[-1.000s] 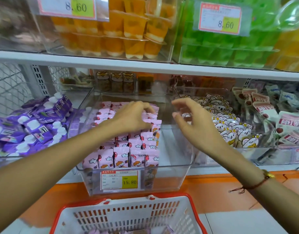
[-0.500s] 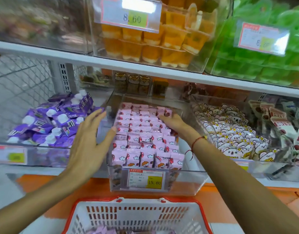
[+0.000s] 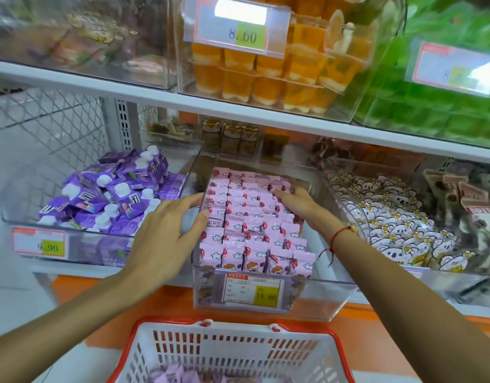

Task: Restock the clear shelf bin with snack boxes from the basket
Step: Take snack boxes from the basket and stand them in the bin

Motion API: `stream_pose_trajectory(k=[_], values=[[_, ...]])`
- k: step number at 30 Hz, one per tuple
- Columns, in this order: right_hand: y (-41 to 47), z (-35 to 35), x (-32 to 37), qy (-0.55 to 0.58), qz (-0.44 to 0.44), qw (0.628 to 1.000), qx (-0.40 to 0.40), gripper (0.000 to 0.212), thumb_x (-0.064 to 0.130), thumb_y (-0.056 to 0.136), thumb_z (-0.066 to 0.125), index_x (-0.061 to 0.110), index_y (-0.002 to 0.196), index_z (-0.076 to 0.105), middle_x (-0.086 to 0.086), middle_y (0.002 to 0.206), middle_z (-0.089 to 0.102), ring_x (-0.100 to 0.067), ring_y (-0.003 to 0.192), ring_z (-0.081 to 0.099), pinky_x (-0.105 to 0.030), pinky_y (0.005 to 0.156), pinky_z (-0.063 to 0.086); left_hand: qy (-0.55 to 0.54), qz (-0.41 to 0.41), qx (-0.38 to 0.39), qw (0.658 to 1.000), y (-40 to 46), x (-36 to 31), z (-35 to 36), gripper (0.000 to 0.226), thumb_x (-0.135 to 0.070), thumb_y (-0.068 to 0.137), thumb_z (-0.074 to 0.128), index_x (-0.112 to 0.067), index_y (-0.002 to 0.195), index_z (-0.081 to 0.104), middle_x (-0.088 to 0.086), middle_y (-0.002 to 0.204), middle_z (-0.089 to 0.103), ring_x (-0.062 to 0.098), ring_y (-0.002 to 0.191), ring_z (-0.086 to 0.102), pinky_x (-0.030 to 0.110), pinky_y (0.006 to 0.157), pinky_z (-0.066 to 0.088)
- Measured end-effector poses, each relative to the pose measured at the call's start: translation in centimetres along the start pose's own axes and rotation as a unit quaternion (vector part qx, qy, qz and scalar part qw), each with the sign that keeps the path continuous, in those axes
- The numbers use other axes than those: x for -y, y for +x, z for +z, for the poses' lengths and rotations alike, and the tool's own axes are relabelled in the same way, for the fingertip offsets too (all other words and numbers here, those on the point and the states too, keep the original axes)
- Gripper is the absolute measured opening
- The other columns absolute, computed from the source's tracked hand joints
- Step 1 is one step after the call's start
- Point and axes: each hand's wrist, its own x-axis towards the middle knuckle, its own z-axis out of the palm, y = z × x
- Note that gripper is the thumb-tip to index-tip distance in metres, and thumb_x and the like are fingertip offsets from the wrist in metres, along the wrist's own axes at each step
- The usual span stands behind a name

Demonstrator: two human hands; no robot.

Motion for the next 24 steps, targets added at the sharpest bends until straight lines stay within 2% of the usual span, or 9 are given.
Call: stream_pose_trajectory(k=[2,5,7,10,13,15,19,22,24], values=[[-1.1,-0.6,0.9,-0.034,-0.027,0.999,-0.007,0.035,0.035,0.094,0.05,0.008,0.117,0.053,-0.012,0.099,0.063,-0.022,0.081,0.06,-0.034,0.073,0.049,0.007,-0.006,0.016,1.0,0.2,0.2,-0.2,0.05,-0.055,0.086,0.036,-0.033,0.127,0.054,-0.003,0.12,0.063,0.017,0.115,0.051,0.033,0.086,0.042],[-3.0,-2.0,2.1,-0.066,-0.076,0.995,-0.02,0.044,0.025,0.095,0.051,0.007,0.134,0.042,-0.015,0.119,0.059,-0.03,0.098,0.062,-0.042,0.085,0.05,0.009,-0.019,0.04,0.999,0.2,0.2,-0.6,0.052,-0.062,0.088,0.038,-0.032,0.129,0.05,-0.004,0.126,0.059,0.017,0.12,0.049,0.037,0.094,0.043],[-5.8,-3.3,2.5,-0.109,-0.143,0.982,-0.053,0.045,0.02,0.092,0.056,0.006,0.135,0.046,-0.013,0.126,0.058,-0.023,0.102,0.06,-0.034,0.088,0.048,0.01,-0.011,0.015,1.0,0.0,-0.3,-1.0,0.047,-0.054,0.09,0.042,-0.029,0.13,0.049,-0.004,0.127,0.057,0.018,0.12,0.047,0.035,0.095,0.04],[-13.0,-5.3,1.7,-0.093,-0.304,0.944,-0.09,0.022,0.017,0.089,0.062,0.016,0.111,0.066,-0.002,0.106,0.069,-0.013,0.086,0.063,-0.026,0.08,0.05,-0.013,0.096,-0.062,0.993,-1.5,-2.2,-2.1,0.033,-0.043,0.094,0.047,-0.024,0.119,0.055,-0.012,0.109,0.054,0.012,0.106,0.049,0.027,0.084,0.039],[-20.8,-5.9,-1.2,-0.114,-0.379,0.918,0.014,0.007,0.025,0.087,0.063,0.028,0.09,0.068,0.013,0.076,0.067,-0.006,0.066,0.062,-0.014,0.058,0.046,-0.052,0.22,-0.059,0.972,-4.5,-4.3,-2.4,0.019,-0.036,0.091,0.048,-0.026,0.103,0.059,-0.019,0.093,0.053,-0.001,0.084,0.048,0.018,0.073,0.039],[-23.6,-5.0,-3.7,-0.228,-0.33,0.906,0.138,0.011,0.036,0.088,0.059,0.031,0.094,0.066,0.015,0.076,0.066,-0.004,0.067,0.061,-0.012,0.056,0.042,-0.065,0.267,0.008,0.962,-7.2,-4.7,-1.2,0.013,-0.034,0.09,0.05,-0.028,0.096,0.06,-0.018,0.087,0.057,-0.005,0.077,0.049,0.015,0.068,0.041],[-23.2,0.0,-10.6,-0.468,-0.244,0.782,0.332,0.024,0.036,0.094,0.051,0.032,0.116,0.059,0.01,0.112,0.066,-0.009,0.097,0.061,-0.021,0.078,0.043,0.119,0.238,0.268,0.926,-12.1,-2.0,3.3,0.02,-0.038,0.089,0.048,-0.033,0.106,0.059,-0.018,0.102,0.064,0.003,0.088,0.061,0.023,0.064,0.045],[-20.6,5.6,-17.4,-0.538,-0.141,0.736,0.387,0.033,0.027,0.096,0.049,0.014,0.125,0.055,-0.007,0.126,0.058,-0.027,0.115,0.056,-0.033,0.094,0.044,0.268,0.115,0.5,0.816,-14.3,3.2,6.9,0.031,-0.036,0.091,0.046,-0.028,0.121,0.052,-0.006,0.12,0.06,0.02,0.106,0.059,0.029,0.077,0.045],[-19.3,9.3,-21.9,-0.535,-0.092,0.76,0.356,0.033,0.021,0.096,0.048,0.008,0.125,0.055,-0.012,0.128,0.057,-0.03,0.116,0.055,-0.035,0.097,0.045,0.295,0.051,0.552,0.778,-15.4,6.3,8.7,0.031,-0.031,0.092,0.046,-0.026,0.122,0.054,0.0,0.115,0.062,0.023,0.103,0.058,0.028,0.074,0.042]])
